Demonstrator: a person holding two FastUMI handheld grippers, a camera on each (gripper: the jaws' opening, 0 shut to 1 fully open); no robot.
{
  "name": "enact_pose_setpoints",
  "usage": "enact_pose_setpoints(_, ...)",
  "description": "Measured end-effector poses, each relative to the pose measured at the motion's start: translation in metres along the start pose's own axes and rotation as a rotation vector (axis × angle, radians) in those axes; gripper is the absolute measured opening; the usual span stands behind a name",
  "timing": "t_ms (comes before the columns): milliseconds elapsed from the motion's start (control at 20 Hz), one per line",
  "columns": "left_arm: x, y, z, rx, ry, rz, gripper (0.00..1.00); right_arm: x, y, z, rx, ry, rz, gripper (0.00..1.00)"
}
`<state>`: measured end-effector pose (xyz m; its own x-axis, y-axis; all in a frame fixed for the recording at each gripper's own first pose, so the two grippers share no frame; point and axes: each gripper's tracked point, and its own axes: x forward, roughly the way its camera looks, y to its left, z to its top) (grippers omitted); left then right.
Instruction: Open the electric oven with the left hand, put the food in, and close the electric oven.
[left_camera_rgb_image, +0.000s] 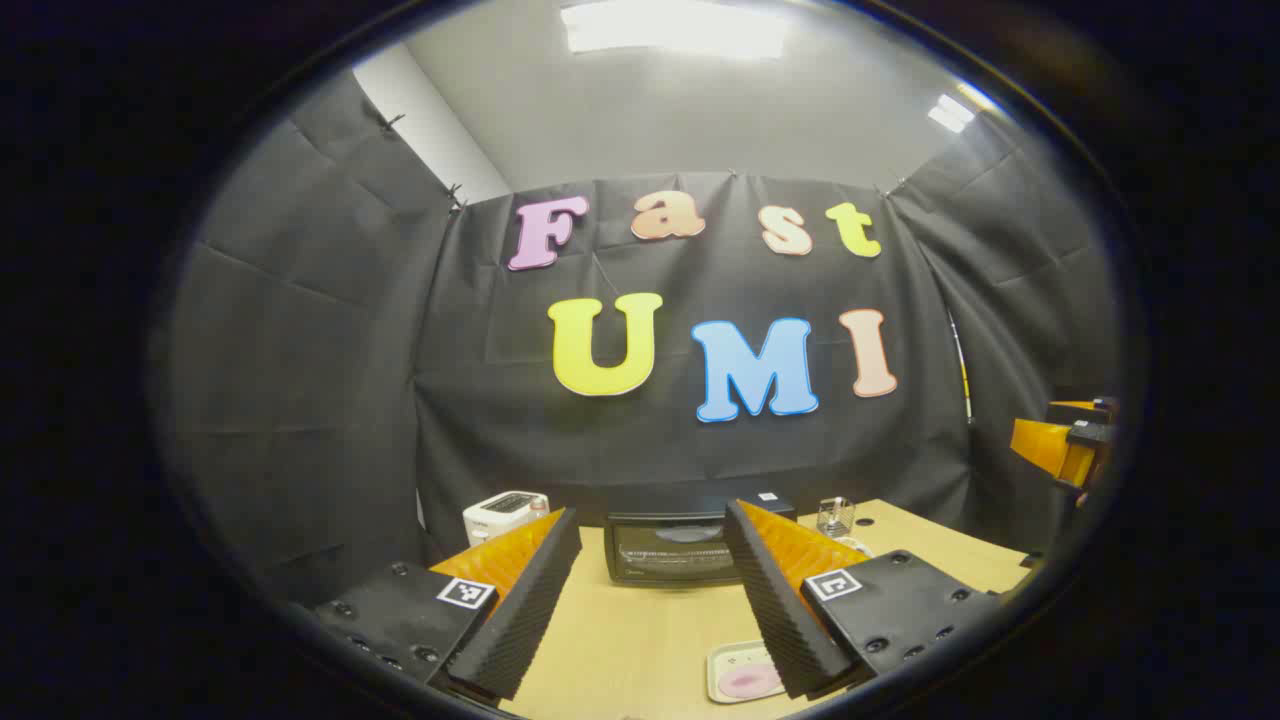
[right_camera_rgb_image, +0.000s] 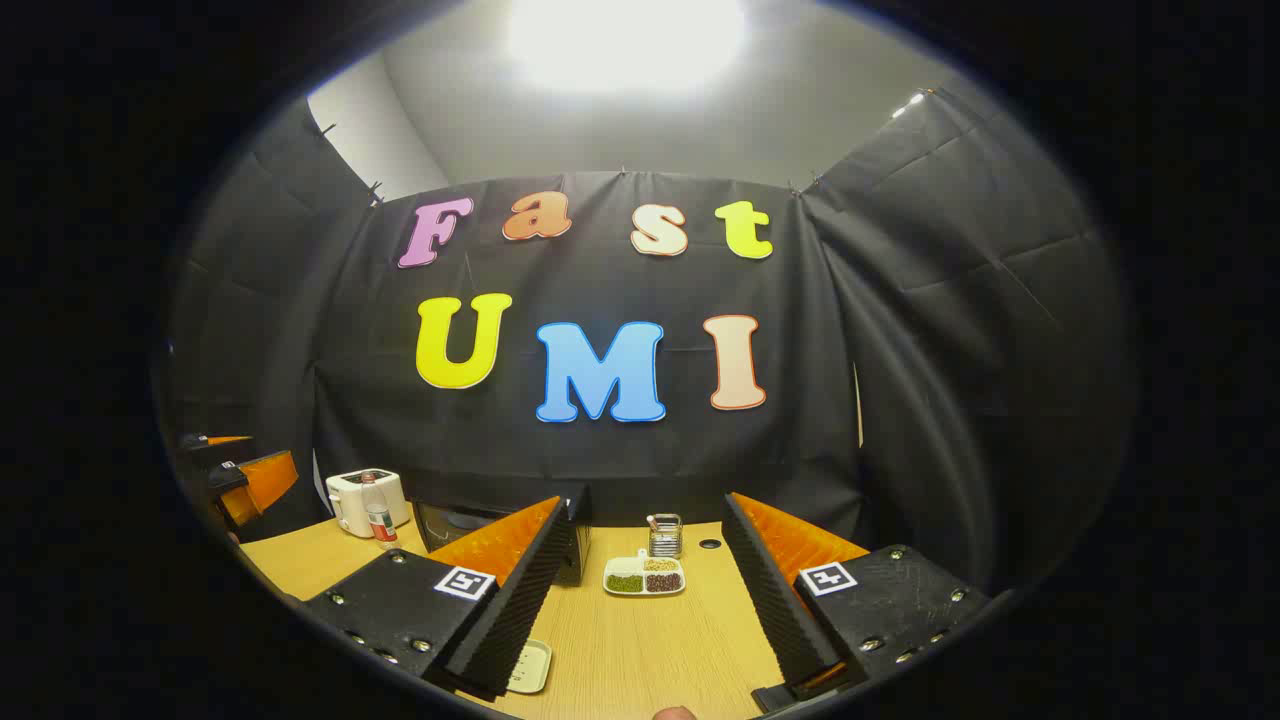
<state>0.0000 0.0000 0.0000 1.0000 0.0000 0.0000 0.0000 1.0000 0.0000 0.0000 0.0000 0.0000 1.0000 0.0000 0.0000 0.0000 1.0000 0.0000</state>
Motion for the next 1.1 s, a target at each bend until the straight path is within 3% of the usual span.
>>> enact_pose_setpoints(750, 0.011, -0.047, 0.006, 0.018, -0.02, 0.042, 0.97, 0.015, -0.027, -0.01, -0.001, -0.014, 0.085, 0.95)
enact_pose_setpoints(850, 0.022, -0.047, 0.01, 0.025, -0.028, 0.052, 1.0, 0.02, -0.027, -0.011, 0.008, -0.027, 0.101, 0.95)
enact_pose_setpoints(900, 0.03, -0.048, 0.008, 0.024, -0.027, 0.051, 0.95, 0.023, -0.027, -0.015, 0.006, -0.016, 0.102, 0.95)
enact_pose_setpoints(1100, 0.075, -0.044, 0.002, 0.001, -0.026, 0.042, 0.96, 0.034, -0.016, -0.015, 0.01, -0.021, 0.111, 0.95)
